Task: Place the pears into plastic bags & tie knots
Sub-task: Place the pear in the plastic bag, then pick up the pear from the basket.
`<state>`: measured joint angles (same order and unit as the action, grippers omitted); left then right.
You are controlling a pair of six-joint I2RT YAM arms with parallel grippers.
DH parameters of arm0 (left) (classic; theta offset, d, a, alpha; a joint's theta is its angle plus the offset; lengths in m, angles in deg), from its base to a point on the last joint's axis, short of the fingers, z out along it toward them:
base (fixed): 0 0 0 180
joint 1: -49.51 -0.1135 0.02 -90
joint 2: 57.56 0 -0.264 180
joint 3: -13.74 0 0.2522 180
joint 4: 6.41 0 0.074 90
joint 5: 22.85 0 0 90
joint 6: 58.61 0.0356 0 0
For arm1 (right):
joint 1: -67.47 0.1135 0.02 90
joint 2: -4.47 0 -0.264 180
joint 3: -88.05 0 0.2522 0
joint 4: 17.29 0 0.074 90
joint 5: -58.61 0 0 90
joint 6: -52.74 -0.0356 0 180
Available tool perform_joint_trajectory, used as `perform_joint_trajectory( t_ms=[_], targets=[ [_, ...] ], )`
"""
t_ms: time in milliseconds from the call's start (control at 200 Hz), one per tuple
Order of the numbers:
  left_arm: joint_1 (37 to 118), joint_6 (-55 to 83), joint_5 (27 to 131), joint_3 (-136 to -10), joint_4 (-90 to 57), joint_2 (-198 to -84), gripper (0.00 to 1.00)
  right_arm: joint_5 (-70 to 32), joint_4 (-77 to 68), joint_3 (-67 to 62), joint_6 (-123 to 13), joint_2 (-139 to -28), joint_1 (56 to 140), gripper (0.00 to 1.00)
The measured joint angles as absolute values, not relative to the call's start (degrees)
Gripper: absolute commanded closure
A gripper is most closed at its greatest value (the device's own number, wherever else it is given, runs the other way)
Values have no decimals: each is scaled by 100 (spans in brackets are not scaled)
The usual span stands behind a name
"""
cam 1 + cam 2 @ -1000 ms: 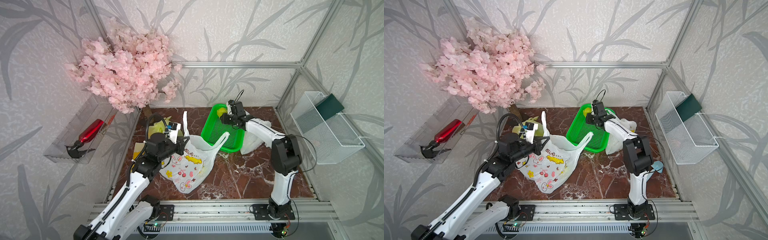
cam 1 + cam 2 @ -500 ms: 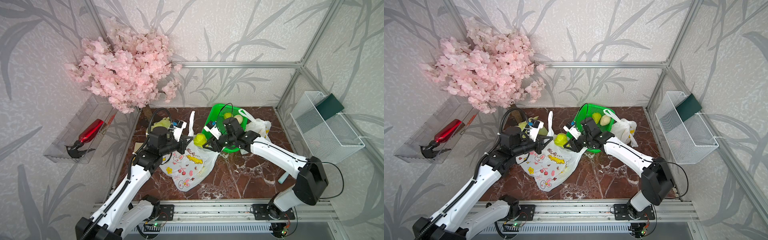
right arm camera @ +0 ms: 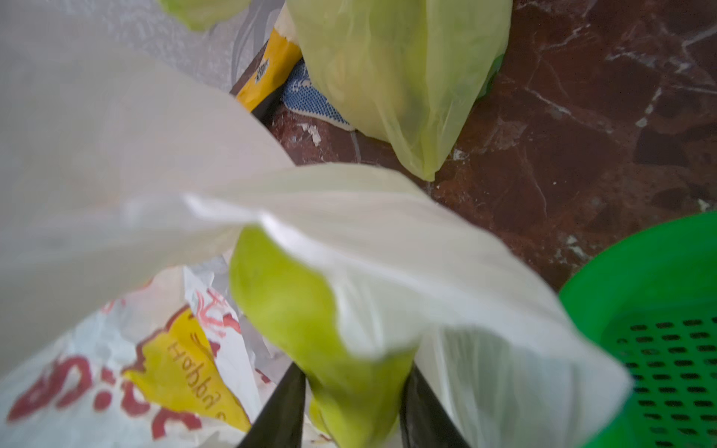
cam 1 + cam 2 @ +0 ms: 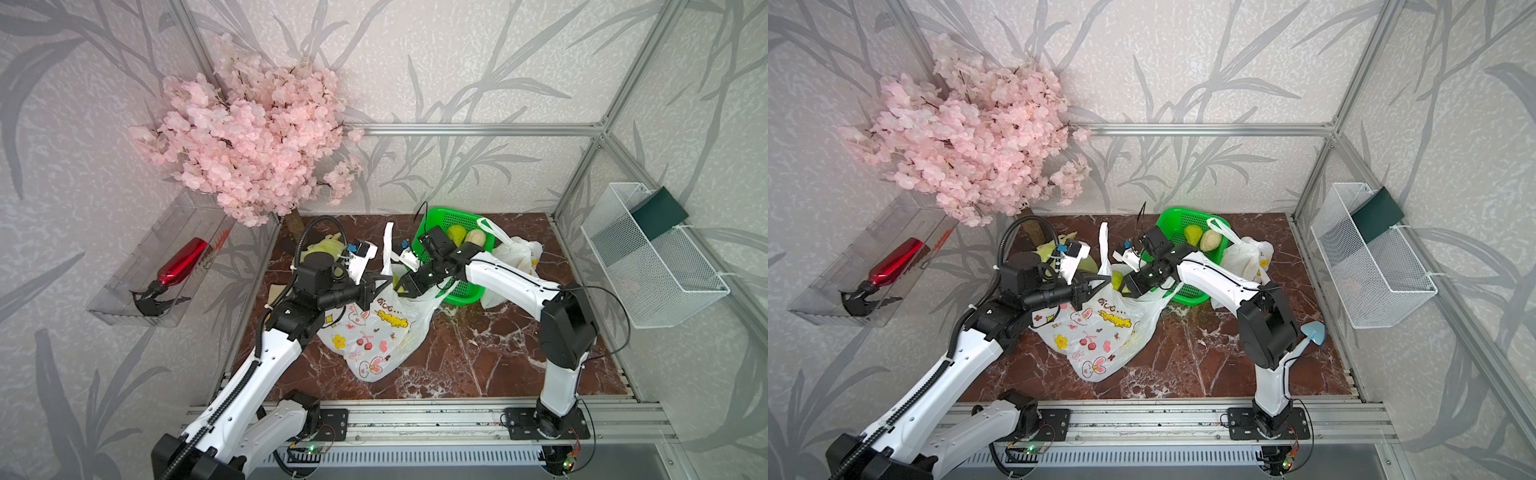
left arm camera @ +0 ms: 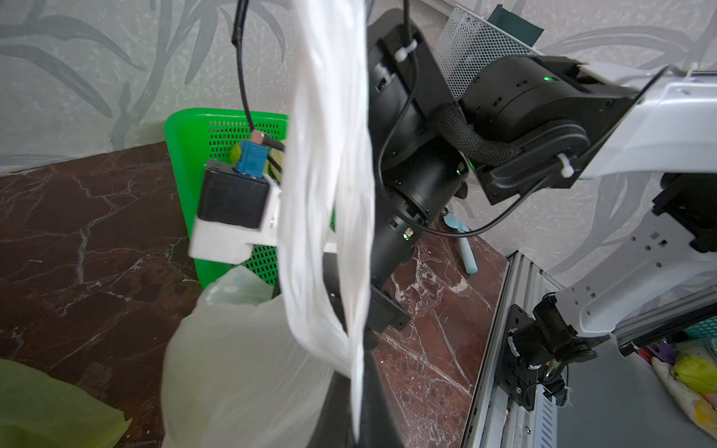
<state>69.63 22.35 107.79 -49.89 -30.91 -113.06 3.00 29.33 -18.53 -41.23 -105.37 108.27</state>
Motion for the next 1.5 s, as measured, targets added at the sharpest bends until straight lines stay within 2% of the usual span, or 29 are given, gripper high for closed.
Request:
perform_joint_trajectory(
  t_ms=[85,235,400,530,780,1120,1215,1290,1384,1499],
  targets=[
    [6952,2152,10670,-4910,-2995,-11300,100,272,2946,-1995,-4350,-10621,10947,30],
    [6825,2091,10291,-4860,-3000,-11267,100,438,2996,-1890,-4597,-10489,10849,28],
    [6758,2039,9828,-4860,-3004,-11195,100,193,2758,-1525,-5021,-9803,9946,29],
    [6755,1951,9693,-4799,-3000,-11156,100,-861,2572,-1719,-5251,-9740,9216,28],
    [6755,1866,9675,-4746,-3017,-11099,100,-3164,2804,-3293,-5074,-11622,8949,21],
    [6755,1781,9704,-4639,-3045,-11044,100,-5136,3912,-6657,-4586,-14445,8949,17],
    [6755,1783,9706,-4635,-3063,-11033,100,-5402,4249,-7557,-4468,-15042,8932,22],
    [6755,1783,9706,-4635,-3076,-11031,100,-5492,4461,-7940,-4411,-15333,8908,31],
    [6755,1783,9712,-4635,-3096,-11031,100,-5531,4570,-7953,-4387,-15374,8884,49],
    [6755,1785,9721,-4635,-3098,-11031,100,-5328,4563,-7402,-4405,-15020,8903,57]
  ],
)
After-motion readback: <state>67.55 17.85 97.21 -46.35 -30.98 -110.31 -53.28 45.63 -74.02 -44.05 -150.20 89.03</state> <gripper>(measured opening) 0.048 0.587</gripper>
